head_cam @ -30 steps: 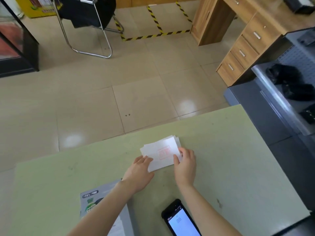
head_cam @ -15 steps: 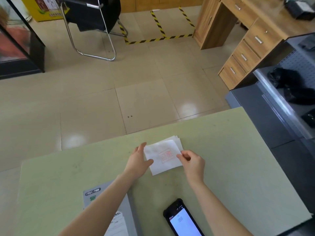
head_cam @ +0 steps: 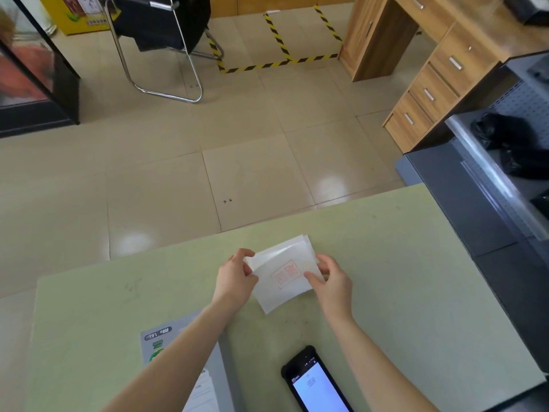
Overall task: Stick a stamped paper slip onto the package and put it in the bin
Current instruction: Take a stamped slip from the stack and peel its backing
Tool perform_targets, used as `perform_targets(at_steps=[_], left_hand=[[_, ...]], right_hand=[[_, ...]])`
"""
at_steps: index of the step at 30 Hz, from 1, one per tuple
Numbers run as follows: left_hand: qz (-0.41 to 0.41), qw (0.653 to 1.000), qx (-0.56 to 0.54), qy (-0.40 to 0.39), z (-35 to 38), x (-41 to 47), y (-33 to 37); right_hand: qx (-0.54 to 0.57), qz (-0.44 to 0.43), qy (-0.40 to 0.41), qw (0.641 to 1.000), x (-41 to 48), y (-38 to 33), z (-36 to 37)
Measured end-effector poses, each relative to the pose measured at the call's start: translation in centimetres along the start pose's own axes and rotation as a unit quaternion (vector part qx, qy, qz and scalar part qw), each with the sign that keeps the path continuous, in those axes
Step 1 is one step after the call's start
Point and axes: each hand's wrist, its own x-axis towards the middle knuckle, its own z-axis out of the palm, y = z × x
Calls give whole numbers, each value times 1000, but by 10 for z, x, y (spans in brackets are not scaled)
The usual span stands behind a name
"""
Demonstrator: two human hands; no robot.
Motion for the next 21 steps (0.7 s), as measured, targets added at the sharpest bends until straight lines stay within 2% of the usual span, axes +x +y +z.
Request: perform_targets(at_steps=[3, 6, 8, 10, 15, 18, 20, 21], left_hand=[[-2, 998, -54, 20, -6, -7, 5], [-4, 991, -134, 29, -9, -17, 16], [-3, 984, -177, 26, -8, -22, 26], [6, 979, -202, 17, -5, -26, 36], [37, 964, -263, -24, 7, -25, 53], [77, 982, -171, -36, 18, -23, 51], [128, 990, -19, -49, 27, -18, 43], [153, 984, 68, -67, 34, -14, 40]], right_hand=[[-121, -91, -25, 988, -11, -3, 1], [-165, -187, -109, 962, -33, -11, 7], [-206, -236, -121, 942, -46, -13, 12], [-196, -252, -76, 945, -51, -15, 13], [-97, -230, 78, 965, -42, -18, -4], [-22, -155, 128, 979, -23, -18, -27], [41, -85, 144, 985, -3, -15, -44], [61, -56, 148, 985, 7, -12, -52]])
